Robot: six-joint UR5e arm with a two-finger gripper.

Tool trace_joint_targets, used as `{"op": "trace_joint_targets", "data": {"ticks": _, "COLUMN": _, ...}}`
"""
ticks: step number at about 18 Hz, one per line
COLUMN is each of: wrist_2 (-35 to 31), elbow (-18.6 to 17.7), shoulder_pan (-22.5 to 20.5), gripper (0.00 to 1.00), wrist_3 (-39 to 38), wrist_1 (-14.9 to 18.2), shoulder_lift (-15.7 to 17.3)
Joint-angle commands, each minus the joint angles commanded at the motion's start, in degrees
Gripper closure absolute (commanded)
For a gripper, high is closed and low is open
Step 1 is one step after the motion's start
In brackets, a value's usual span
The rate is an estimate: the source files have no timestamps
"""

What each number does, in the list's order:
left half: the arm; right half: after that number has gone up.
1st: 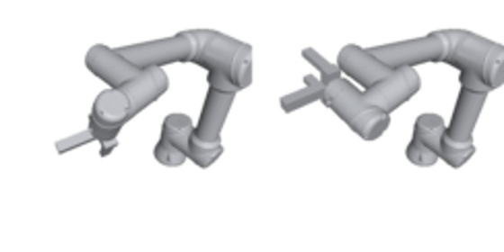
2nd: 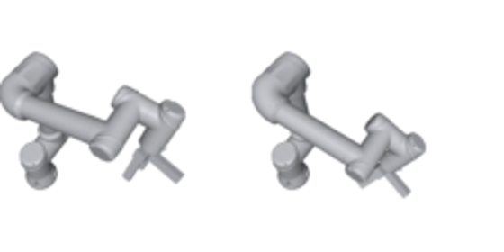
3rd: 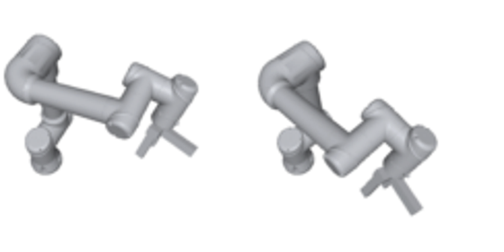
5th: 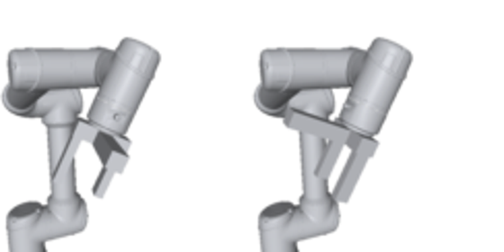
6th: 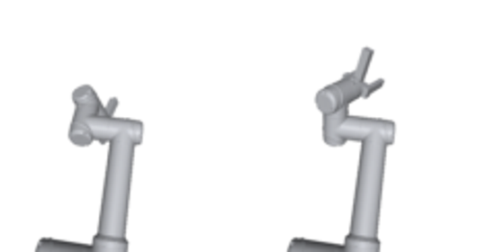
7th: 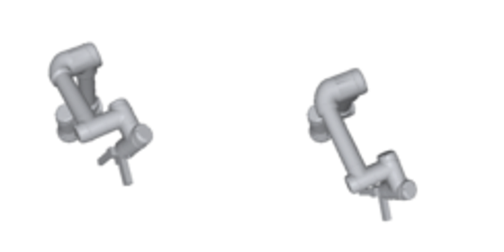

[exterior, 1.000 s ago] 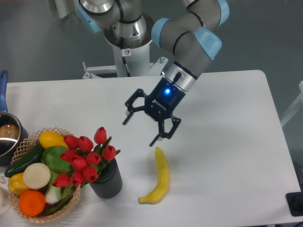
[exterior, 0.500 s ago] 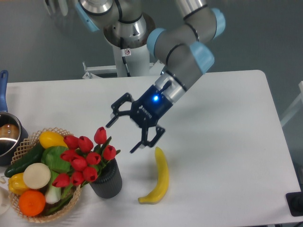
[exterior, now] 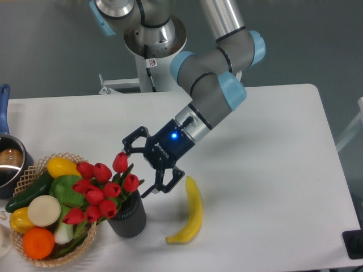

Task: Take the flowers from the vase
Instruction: 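Lower the gripper around the tulip stems and close it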

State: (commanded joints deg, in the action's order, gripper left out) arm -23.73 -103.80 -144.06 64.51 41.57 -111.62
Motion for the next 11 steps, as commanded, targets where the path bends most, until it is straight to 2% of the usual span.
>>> {"op": "trace_joint_targets", "data": {"ticks": 3, "wrist_2": 0.00, "elbow": 0.09, "shoulder_pan": 1.23, "gripper": 0.00, "wrist_3": 0.00, "wrist_1": 0.00, "shoulder_lift": -0.53}}
{"op": "trace_joint_targets", "data": {"ticks": 4, "wrist_2": -0.09, "elbow": 0.26, "shoulder_pan": 1.58, "gripper": 0.06, "wrist_3": 0.00, "wrist_1": 0.00, "shoulder_lift": -0.53}}
{"op": "trace_joint_targets", "data": {"ticks": 5, "wrist_2": -0.09, "elbow": 0.26, "shoulder_pan": 1.59, "gripper": 0.15, "wrist_3": 0.00, "wrist_1": 0.00, "shoulder_lift": -0.53}}
{"op": "trace_joint_targets", "data": {"ticks": 6, "wrist_2": -0.09, "elbow": 0.26, "shoulder_pan": 1.59, "gripper": 0.30, "wrist_3": 0.00, "wrist_1": 0.00, "shoulder_lift": -0.62}}
{"op": "trace_joint_targets", "data": {"ticks": 9, "wrist_2": -0.09, "elbow": 0.87, "shoulder_pan": 1.59, "gripper": 0.84, "wrist_3": 0.09, "wrist_1": 0.00, "shoulder_lift": -0.53}}
{"op": "trace_joint_targets", "data": {"ticks": 10, "wrist_2": -0.52, "elbow": 1.66, "shoulder_pan": 1.59, "gripper": 0.97, "wrist_3": 0.00, "wrist_1": 0.00, "shoulder_lift": -0.62}}
{"op": "trace_joint_targets", "data": {"ticks": 11, "wrist_2": -1.05, "elbow": 2.54, "shoulder_pan": 1.59, "gripper": 1.00, "wrist_3": 0.00, "wrist_1": 0.00, "shoulder_lift": -0.79}}
